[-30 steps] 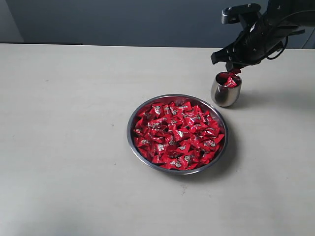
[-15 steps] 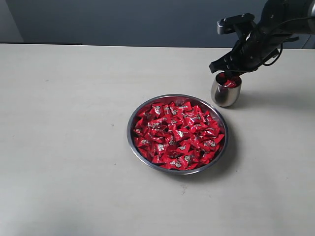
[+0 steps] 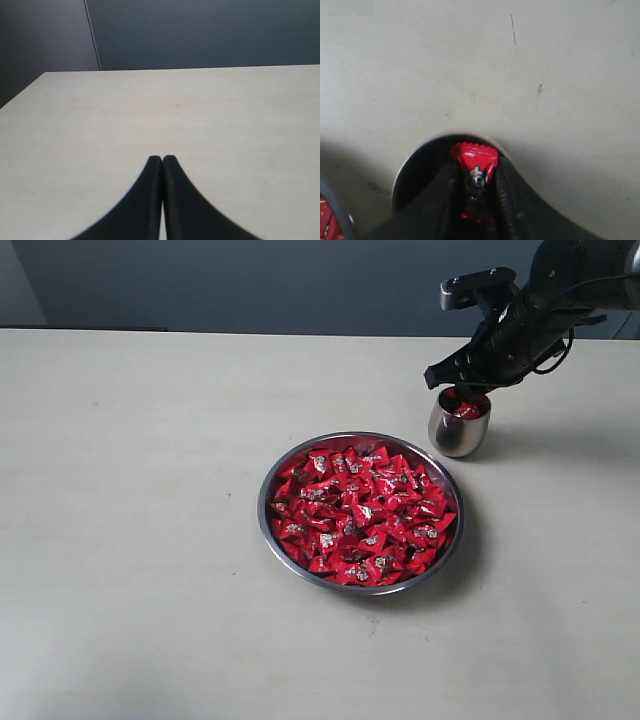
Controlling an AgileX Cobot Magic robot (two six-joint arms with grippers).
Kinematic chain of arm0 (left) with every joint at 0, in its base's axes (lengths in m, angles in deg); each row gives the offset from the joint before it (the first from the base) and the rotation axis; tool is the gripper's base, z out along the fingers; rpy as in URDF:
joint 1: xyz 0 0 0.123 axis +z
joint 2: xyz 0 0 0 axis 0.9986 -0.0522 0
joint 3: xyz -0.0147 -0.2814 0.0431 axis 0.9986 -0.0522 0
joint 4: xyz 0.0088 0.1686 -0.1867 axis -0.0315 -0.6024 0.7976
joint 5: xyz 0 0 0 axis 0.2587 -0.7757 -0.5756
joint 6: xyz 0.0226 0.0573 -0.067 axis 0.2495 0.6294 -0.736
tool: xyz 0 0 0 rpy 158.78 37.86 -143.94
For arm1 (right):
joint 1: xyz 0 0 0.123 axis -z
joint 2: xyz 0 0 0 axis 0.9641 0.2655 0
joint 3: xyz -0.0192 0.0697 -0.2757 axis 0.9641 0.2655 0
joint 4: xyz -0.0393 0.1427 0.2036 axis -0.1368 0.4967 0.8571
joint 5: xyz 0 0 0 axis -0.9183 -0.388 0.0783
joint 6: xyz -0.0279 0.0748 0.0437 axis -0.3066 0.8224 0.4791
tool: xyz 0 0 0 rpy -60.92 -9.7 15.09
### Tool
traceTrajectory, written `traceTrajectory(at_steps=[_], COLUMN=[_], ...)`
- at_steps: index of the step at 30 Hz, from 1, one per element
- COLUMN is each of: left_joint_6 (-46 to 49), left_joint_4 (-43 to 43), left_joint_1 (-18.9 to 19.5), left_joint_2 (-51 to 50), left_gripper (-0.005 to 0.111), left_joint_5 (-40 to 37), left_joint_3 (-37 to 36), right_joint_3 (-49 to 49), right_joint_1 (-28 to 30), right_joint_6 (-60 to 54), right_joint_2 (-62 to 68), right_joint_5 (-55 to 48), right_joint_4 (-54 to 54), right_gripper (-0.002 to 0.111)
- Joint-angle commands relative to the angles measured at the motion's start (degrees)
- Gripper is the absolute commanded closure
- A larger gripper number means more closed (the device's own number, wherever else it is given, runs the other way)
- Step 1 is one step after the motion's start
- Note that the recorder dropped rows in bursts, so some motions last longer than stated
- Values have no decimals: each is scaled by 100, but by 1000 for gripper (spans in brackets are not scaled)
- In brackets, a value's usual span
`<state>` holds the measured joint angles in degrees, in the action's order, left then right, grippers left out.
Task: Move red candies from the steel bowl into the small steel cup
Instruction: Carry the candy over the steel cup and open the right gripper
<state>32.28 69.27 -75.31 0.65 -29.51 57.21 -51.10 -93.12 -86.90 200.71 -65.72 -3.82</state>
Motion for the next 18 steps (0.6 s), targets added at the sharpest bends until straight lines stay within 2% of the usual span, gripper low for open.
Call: traceTrajectory(at_steps=[1, 3, 5, 11, 18], left_joint_6=[-15, -15, -15, -15, -15], left_joint_4=[-33, -33, -33, -33, -33], left_joint_1=[-42, -42, -42, -42, -42], left_joint_2=[26, 26, 26, 26, 26], left_gripper=[106, 106, 106, 106, 106], left_joint_5=[10, 10, 10, 10, 10], left_joint_3=[-22, -22, -22, -22, -22], right_joint_3=[-43, -43, -43, -43, -379], right_joint_1=[14, 14, 14, 14, 14], right_joint_6=[-44, -44, -44, -44, -24], right_joint_2=[-10, -10, -10, -10, -89], right_joint_5=[42, 30, 30, 8, -678], right_joint_4=[-17, -17, -17, -17, 251], right_gripper=[88, 77, 72, 71, 71])
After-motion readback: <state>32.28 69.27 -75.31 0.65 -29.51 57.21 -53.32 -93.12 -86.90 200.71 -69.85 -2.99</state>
